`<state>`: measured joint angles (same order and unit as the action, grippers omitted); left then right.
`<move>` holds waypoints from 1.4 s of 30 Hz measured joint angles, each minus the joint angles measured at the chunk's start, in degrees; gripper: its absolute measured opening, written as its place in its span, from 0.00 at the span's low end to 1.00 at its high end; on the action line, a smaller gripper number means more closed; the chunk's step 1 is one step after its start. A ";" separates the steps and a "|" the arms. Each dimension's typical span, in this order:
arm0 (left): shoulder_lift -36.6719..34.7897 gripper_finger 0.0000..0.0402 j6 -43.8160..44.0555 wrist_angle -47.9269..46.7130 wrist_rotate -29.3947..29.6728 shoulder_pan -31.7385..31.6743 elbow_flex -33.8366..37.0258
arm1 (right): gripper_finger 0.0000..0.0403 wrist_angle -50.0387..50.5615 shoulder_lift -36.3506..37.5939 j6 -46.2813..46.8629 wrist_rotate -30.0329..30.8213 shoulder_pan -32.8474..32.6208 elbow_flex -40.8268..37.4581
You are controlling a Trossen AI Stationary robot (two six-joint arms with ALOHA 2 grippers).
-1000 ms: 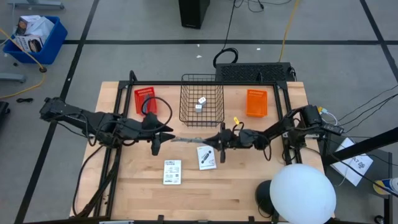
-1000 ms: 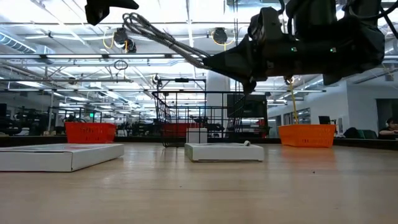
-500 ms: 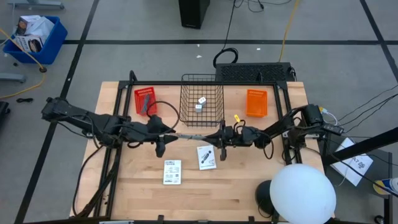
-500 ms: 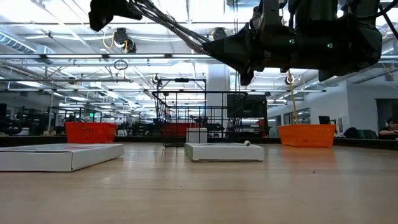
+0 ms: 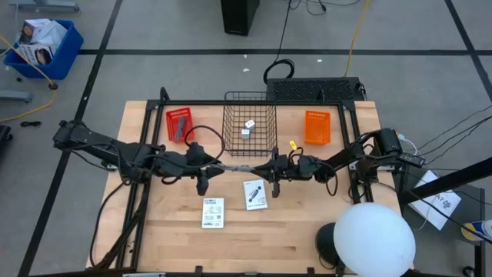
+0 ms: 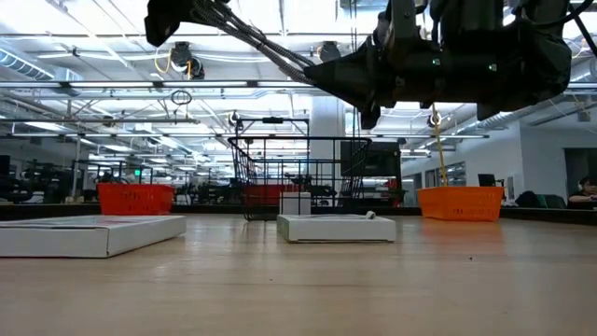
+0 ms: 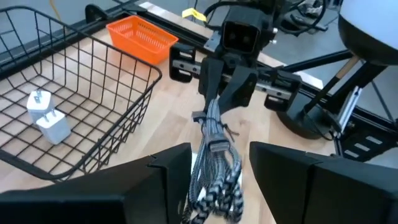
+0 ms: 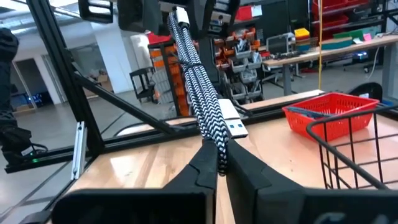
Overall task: Pick and place items into bin
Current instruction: Put the white charging cable into the red basket
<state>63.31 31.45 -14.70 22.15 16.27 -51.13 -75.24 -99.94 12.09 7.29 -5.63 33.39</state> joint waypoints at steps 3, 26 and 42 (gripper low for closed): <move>0.48 0.42 0.19 -0.15 -1.13 -0.13 -0.02 | 0.02 -0.14 0.00 -0.36 0.00 0.00 0.00; 0.55 0.10 1.30 -0.06 1.24 -0.12 -0.07 | 0.13 -1.25 0.02 -0.81 0.06 -0.93 0.00; -9.59 0.06 3.01 -9.20 15.35 0.05 -0.07 | 0.40 -1.78 0.11 -2.52 0.04 -4.35 0.00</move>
<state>53.72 34.46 -23.90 37.50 16.32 -51.20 -77.03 -99.83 9.57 7.33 -9.98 33.39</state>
